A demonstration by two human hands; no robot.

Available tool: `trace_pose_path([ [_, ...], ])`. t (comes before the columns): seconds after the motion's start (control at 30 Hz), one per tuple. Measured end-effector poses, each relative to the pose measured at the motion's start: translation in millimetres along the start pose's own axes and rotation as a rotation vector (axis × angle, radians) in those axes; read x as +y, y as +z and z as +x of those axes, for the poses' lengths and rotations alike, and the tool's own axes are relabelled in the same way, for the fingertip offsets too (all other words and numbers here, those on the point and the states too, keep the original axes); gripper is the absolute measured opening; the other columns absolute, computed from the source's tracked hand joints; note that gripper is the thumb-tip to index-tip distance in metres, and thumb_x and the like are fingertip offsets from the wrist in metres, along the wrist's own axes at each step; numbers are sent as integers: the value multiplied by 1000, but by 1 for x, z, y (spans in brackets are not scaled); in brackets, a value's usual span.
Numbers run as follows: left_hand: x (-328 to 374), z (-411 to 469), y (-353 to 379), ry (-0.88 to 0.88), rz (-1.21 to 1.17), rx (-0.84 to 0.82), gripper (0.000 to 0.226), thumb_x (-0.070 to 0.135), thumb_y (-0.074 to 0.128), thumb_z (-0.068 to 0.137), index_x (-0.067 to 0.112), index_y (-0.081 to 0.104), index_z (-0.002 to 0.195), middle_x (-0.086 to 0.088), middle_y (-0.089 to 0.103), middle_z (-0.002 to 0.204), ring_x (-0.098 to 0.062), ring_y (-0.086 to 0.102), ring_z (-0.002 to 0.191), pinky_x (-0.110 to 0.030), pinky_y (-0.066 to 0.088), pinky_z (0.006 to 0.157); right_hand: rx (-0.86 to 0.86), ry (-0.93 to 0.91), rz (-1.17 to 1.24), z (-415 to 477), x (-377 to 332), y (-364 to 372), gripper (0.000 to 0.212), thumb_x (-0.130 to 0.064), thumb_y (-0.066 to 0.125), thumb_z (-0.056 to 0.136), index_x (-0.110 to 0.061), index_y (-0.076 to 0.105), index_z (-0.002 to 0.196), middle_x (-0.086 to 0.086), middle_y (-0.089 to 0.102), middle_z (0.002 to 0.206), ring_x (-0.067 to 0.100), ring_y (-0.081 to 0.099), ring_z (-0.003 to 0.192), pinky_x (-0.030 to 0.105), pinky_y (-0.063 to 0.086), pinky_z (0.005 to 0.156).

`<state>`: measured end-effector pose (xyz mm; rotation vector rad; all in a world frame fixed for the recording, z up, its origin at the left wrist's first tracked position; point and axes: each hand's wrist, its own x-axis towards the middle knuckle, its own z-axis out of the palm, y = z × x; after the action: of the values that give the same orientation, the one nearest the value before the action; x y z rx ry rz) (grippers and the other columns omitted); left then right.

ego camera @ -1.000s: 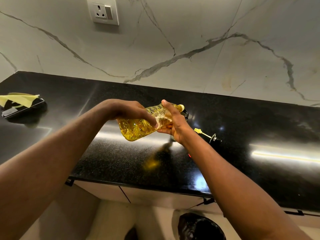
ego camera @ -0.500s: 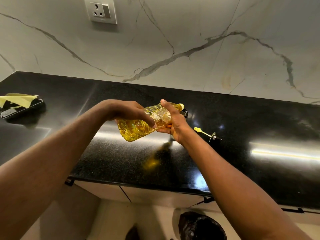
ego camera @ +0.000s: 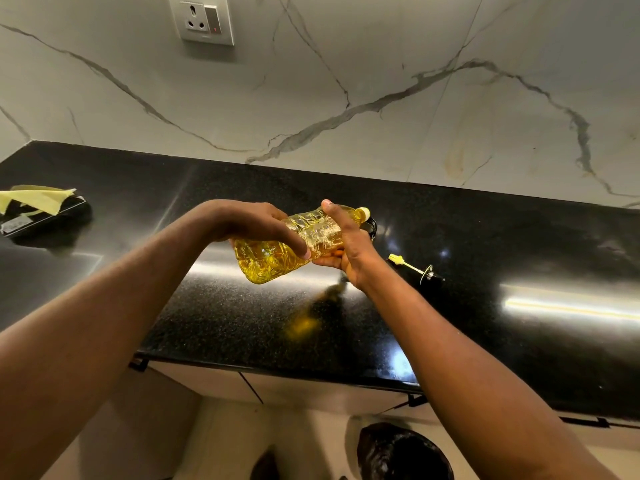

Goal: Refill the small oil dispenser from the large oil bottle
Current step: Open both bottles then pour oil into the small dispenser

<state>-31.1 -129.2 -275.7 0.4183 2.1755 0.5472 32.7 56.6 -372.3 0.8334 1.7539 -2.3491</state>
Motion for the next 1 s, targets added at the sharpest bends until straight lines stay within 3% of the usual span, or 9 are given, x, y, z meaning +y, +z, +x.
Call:
trace_pose_path([
  [0.1, 0, 1, 0, 2, -1, -1, 69, 51, 83, 73, 26, 57, 132, -3, 68, 119, -25, 68, 109, -47, 55, 102, 1, 4, 4, 0, 0, 0, 67, -62, 83, 77, -20, 61, 125, 12, 76, 116, 29, 78, 99, 52, 65, 84],
  [0.23, 2, 0, -1, 1, 12, 0, 86, 58, 83, 57, 26, 57, 132, -3, 67, 120, -25, 68, 109, -47, 55, 102, -3, 8, 5, -1, 0, 0, 69, -61, 82, 78, -18, 60, 128, 13, 76, 114, 28, 79, 98, 50, 66, 83],
  [0.47, 2, 2, -2, -1, 12, -3, 80, 55, 84, 64, 26, 57, 133, -3, 68, 119, -26, 68, 109, -47, 55, 101, -14, 11, 11, -1, -1, -1, 61, -59, 81, 81, -19, 62, 122, 12, 77, 112, 28, 79, 96, 47, 66, 80],
  [0.63, 2, 1, -1, 5, 7, -18, 85, 57, 85, 57, 26, 58, 131, -4, 68, 119, -25, 69, 108, -44, 57, 97, -7, 18, 15, 0, 0, -1, 74, -62, 83, 77, -19, 59, 131, 13, 76, 116, 29, 79, 98, 49, 66, 80],
  [0.9, 4, 2, -1, 3, 0, -11, 77, 54, 83, 65, 26, 57, 132, -3, 68, 118, -25, 68, 107, -43, 57, 96, 0, 17, 10, 1, 0, -2, 73, -63, 83, 76, -19, 61, 130, 13, 77, 114, 29, 79, 96, 50, 66, 82],
  [1.0, 3, 2, -1, 6, -1, -8, 85, 57, 83, 57, 26, 58, 132, -3, 69, 118, -25, 69, 107, -44, 57, 97, -2, 18, 11, 1, -1, -2, 74, -63, 84, 76, -19, 60, 131, 13, 76, 116, 30, 79, 98, 51, 65, 83],
])
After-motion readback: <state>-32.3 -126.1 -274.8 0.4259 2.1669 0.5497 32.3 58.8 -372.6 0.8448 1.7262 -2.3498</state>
